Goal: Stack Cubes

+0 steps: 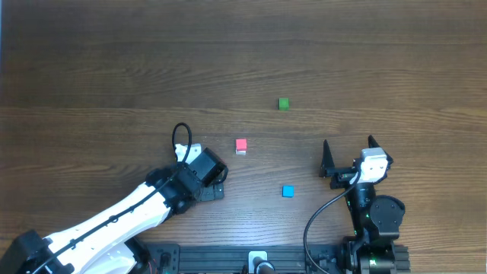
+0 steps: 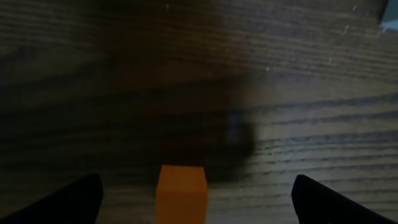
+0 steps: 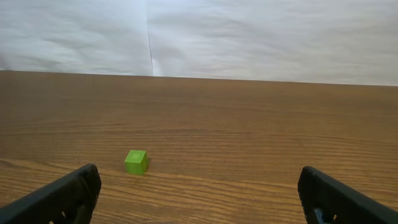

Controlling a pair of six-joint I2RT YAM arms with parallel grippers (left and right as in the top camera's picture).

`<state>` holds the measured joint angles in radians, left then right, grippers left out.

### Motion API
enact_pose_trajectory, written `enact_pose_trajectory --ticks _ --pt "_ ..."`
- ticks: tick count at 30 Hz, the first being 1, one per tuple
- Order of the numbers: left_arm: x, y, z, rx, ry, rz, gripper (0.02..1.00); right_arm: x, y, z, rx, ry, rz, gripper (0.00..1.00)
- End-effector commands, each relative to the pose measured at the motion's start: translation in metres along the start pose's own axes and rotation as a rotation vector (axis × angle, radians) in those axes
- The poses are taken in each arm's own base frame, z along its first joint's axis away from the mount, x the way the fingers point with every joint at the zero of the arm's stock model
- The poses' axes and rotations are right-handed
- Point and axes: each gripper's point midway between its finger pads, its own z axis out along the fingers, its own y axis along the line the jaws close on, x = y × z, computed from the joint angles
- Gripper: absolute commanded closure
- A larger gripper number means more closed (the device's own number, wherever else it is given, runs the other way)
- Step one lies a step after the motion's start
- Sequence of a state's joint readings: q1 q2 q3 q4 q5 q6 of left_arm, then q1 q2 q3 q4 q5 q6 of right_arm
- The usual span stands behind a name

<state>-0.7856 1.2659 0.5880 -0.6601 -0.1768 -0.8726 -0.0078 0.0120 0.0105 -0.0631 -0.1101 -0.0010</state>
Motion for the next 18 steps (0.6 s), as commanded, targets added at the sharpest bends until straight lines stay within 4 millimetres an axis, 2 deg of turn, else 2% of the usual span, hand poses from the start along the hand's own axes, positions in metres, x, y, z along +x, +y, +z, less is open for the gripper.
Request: enact_pose_trajectory --ticks 1,10,18 --pt "0.009 0.002 0.006 -0.002 0.043 -0.003 0.049 0.002 -0.002 0.000 0.010 0.003 -0.003 0.009" --pt "0.024 0.000 0.018 -0.012 0.127 0.003 0.161 0.002 -0.002 0.000 0.010 0.003 -0.003 0.007" --pt "0.025 0.001 0.019 -0.016 0.136 0.005 0.338 0.002 -0.002 0.000 0.010 0.003 -0.003 0.009"
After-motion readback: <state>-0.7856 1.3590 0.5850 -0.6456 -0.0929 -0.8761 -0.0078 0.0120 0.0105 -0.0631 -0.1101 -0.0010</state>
